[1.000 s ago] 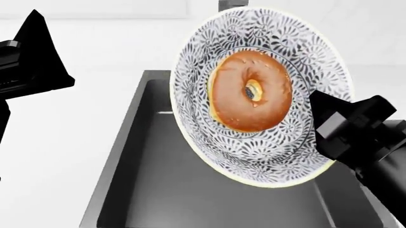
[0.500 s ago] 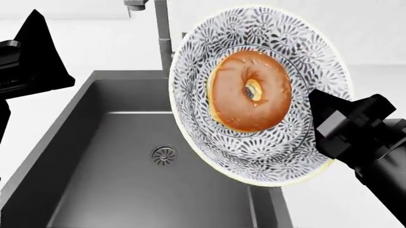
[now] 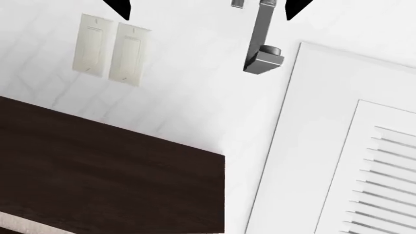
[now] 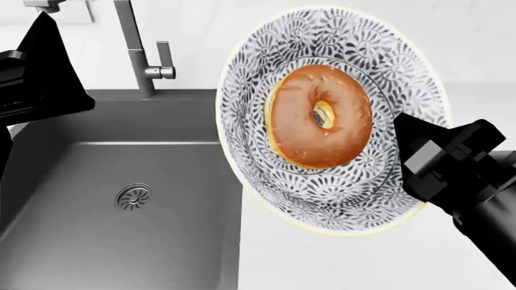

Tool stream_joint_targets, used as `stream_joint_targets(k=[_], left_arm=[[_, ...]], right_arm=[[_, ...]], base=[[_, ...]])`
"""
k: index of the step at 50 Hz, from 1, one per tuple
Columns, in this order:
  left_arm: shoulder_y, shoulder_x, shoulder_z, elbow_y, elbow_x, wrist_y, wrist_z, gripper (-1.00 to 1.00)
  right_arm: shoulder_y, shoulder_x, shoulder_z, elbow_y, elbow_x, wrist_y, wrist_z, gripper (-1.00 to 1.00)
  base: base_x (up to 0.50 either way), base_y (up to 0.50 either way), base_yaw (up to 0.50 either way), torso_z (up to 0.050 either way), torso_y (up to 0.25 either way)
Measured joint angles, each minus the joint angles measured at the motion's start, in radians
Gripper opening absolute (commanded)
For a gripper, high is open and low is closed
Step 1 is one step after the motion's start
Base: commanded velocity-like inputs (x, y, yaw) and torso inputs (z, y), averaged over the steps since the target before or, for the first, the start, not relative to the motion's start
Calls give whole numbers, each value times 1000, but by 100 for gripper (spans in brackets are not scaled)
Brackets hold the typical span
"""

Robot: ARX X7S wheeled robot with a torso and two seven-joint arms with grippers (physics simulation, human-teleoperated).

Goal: Pick up the bowl with donut and place it on the tray. Pick up the cupcake and place it on the tray.

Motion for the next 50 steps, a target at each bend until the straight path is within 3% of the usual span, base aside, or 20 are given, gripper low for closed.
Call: stream_joint_targets(k=[50], left_arm=[[4, 0, -4, 3, 0, -1, 0, 100]], right_arm=[[-6, 9, 11, -2, 1, 3, 2, -100]], base=[[-2, -500, 0, 0, 0]])
